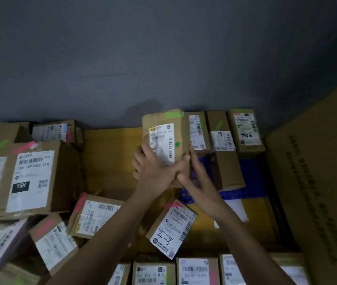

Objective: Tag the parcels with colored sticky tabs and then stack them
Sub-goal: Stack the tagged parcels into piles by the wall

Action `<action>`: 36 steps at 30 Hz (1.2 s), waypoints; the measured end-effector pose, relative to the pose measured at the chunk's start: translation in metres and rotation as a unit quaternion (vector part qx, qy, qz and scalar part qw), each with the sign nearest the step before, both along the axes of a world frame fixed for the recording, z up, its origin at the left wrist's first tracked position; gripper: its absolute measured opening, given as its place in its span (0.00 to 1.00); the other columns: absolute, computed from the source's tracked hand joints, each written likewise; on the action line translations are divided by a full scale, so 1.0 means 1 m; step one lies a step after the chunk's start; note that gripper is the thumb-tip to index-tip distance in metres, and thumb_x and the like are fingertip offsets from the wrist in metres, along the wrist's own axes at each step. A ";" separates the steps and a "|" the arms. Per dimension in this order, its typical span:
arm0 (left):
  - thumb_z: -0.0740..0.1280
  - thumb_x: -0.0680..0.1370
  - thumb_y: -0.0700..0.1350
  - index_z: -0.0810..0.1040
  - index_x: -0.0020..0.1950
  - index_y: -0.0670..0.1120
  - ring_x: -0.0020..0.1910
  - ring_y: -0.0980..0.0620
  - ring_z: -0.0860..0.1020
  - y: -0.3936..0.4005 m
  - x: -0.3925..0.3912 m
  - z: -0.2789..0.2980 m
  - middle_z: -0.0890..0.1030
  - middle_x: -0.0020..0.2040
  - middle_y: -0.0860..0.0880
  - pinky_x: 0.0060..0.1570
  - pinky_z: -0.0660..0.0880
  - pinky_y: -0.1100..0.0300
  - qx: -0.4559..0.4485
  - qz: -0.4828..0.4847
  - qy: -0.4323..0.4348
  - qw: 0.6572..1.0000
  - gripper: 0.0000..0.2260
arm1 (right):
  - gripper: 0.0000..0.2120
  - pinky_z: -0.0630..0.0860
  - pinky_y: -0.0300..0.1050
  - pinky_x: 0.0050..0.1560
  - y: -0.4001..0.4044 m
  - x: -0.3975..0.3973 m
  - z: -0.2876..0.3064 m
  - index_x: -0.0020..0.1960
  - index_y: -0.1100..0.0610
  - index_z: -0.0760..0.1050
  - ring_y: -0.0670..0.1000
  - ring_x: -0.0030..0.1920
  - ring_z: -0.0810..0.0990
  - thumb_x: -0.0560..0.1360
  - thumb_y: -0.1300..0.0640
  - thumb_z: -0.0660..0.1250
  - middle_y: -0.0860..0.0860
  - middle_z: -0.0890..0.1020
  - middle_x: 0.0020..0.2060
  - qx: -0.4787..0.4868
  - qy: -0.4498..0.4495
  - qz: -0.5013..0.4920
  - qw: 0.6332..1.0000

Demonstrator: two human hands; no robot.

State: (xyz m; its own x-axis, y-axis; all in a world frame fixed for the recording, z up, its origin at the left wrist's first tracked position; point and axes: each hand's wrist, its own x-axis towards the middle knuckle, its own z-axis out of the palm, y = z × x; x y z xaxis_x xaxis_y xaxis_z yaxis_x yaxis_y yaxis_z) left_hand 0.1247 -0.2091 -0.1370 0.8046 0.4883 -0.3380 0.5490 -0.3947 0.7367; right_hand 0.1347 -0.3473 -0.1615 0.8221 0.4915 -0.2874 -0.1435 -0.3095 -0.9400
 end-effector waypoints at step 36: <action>0.65 0.77 0.37 0.57 0.76 0.51 0.69 0.41 0.64 -0.031 0.095 -0.070 0.54 0.75 0.43 0.61 0.71 0.50 0.292 -0.280 0.077 0.911 0.31 | 0.44 0.82 0.45 0.39 -0.028 0.166 -0.025 0.73 0.53 0.51 0.59 0.60 0.77 0.68 0.49 0.77 0.57 0.71 0.65 0.060 0.209 -0.518 0.827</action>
State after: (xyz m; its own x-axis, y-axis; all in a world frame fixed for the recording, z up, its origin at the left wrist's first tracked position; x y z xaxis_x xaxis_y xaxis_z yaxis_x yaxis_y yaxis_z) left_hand 0.2192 -0.2405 -0.2070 0.9477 0.1494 -0.2822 0.2209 -0.9449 0.2417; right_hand 0.3010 -0.3755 -0.1868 0.6618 -0.3686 -0.6528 -0.5932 0.2750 -0.7566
